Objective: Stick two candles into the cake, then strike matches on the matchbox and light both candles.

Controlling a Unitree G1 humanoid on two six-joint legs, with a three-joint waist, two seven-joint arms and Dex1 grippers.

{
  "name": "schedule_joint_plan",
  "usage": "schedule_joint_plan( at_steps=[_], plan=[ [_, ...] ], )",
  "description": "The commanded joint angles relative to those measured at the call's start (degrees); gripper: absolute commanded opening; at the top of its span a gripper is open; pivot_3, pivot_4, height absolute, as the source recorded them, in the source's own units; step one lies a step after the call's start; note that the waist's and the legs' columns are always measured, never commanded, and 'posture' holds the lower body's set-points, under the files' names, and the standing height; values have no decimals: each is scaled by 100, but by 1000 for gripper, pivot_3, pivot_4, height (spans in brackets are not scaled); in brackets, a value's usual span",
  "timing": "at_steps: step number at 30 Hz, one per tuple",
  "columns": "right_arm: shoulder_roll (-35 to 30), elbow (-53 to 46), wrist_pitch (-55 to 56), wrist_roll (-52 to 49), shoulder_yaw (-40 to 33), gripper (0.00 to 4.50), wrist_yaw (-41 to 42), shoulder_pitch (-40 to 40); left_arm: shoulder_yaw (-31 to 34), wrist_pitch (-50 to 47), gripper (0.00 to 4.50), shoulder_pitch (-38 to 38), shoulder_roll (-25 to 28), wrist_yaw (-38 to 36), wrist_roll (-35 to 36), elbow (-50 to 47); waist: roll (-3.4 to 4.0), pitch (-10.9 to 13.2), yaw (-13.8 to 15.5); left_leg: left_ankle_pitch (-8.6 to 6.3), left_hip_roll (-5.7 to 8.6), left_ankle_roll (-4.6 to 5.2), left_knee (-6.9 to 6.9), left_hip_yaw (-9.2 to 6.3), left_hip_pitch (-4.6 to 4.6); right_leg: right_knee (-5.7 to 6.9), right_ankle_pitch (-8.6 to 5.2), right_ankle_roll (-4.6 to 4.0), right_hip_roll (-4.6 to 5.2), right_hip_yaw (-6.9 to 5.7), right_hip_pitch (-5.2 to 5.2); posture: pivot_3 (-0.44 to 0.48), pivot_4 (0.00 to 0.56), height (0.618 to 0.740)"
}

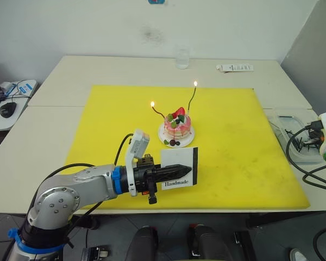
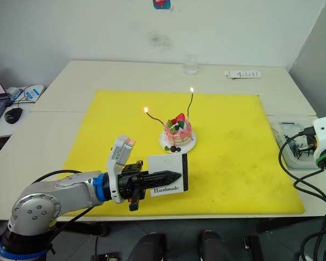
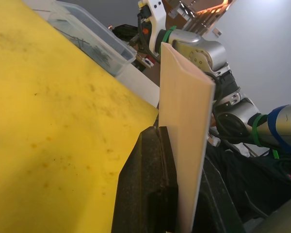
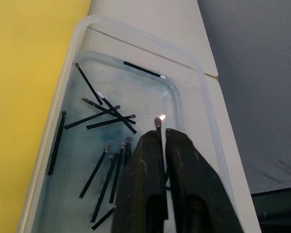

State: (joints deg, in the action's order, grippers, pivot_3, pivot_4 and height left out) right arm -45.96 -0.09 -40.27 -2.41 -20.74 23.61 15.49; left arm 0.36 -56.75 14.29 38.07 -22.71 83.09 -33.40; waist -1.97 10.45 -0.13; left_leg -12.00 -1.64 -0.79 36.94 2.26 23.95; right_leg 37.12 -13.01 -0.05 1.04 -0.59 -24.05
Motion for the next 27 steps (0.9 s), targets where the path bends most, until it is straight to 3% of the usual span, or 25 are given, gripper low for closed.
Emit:
schedule_joint_plan(
  at_steps=[1, 7, 9, 12, 15, 20, 27],
  plan=[
    [-119, -81, 193, -17, -187, 1716, -76, 93, 134, 94, 0, 1, 47, -1, 131, -182, 1, 0, 0, 0, 0, 0, 0, 0, 0, 0, 0, 0, 0, 0, 0, 0, 150, 740],
    [-116, -92, 282, -29, -241, 3971, -181, 84, 119, 84, 0, 46, 72, -35, 145, -146, 1, -1, 0, 0, 1, 0, 0, 0, 0, -1, 0, 0, 0, 0, 0, 0, 150, 740],
    [-195, -129, 559, 35, -237, 4470, -222, 109, 113, 65, 0, 54, 88, -64, 135, -115, 1, -1, 0, 0, 1, 0, 0, 1, 0, -1, 0, 0, 0, 1, 0, 0, 150, 740],
    [-273, -202, 873, 28, -129, 4470, -143, 169, 89, 34, 0, 55, 100, -74, 131, -81, 2, -1, 0, 0, 1, 0, 0, 1, 0, 0, 0, 0, 0, 1, 0, 0, 150, 740],
    [-296, -568, 1128, -373, 223, 4470, 590, 267, -4, -64, 0, 66, 26, 322, 211, 137, 6, -3, -10, 0, -1, 0, 0, 2, -3, 0, 0, 0, -1, 2, 0, 0, 150, 740],
    [-551, -1648, 1195, -1584, 778, 4470, 2576, 142, -85, -230, 0, 93, -84, 822, 684, 584, 7, -3, -2, 0, -9, 0, -2, -14, -5, 3, 14, 25, -10, -7, 2, 0, 150, 740],
    [-673, -2848, 602, -2737, 1381, 4470, 3639, -30, -412, -322, 0, 499, -498, 2202, 1563, 1537, 6, -3, 43, 0, 0, 0, 3, -17, 4, -6, 15, 28, 4, -13, 7, 0, 150, 740]
  ],
)
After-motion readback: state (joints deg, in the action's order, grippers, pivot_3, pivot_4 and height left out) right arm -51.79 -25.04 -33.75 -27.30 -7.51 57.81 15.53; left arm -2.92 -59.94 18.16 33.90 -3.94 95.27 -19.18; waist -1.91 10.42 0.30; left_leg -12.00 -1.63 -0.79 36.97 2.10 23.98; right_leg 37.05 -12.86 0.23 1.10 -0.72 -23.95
